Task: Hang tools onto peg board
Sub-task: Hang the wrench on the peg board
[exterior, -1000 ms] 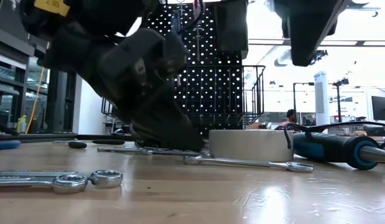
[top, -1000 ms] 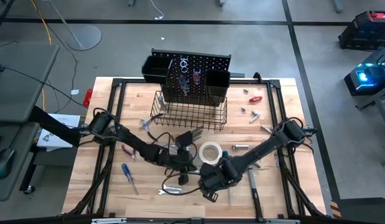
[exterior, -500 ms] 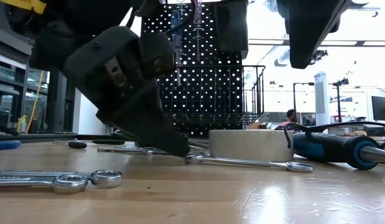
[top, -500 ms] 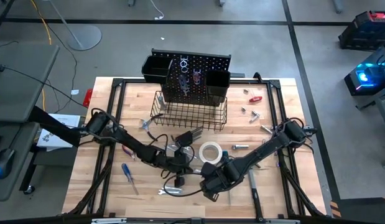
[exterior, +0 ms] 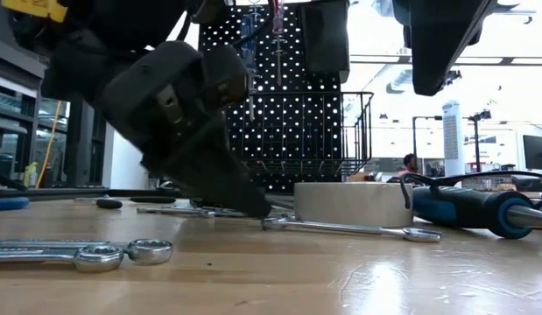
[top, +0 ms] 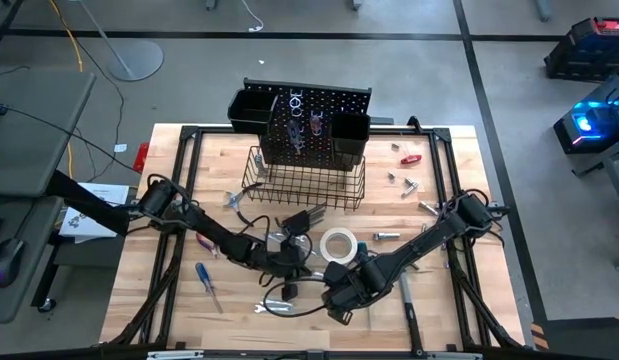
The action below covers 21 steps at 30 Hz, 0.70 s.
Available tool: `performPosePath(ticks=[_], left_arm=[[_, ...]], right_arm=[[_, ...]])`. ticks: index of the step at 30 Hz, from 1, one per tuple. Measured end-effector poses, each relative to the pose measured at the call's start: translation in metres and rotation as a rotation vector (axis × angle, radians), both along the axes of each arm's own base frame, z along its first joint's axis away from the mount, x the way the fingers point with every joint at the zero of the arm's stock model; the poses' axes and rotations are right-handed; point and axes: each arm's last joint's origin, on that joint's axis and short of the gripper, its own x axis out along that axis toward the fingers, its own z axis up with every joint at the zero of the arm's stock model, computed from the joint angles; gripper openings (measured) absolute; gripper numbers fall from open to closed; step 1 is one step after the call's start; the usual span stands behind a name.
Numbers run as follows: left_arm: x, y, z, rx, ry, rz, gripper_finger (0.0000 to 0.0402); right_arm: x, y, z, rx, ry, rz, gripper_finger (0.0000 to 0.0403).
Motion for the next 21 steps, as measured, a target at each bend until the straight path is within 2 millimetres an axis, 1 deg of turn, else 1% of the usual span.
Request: performPosePath(ticks=[9, 15, 18, 21], left_arm=[[0.004, 0.002, 0.005, -0.038, -0.047, 0.037, 0.0], [0.002, 0.001, 0.001, -0.027, -0.021, 0.033, 0.0], [0.002, 0.001, -0.008, -0.022, -0.002, 0.036, 0.0], [0.005, -0.001, -0.017, -0.062, -0.002, 0.04, 0.0]], right_arm=[[0.0, 0.0, 0.0, 0.002, 0.002, 0.001, 0.0], [-0.001, 0.0, 0.0, -0.004, 0.011, 0.002, 0.0], [-0.001, 0.0, 0.0, -0.004, 0.011, 0.003, 0.0], [-0.001, -0.001, 0.0, -0.006, 0.014, 0.004, 0.0]])
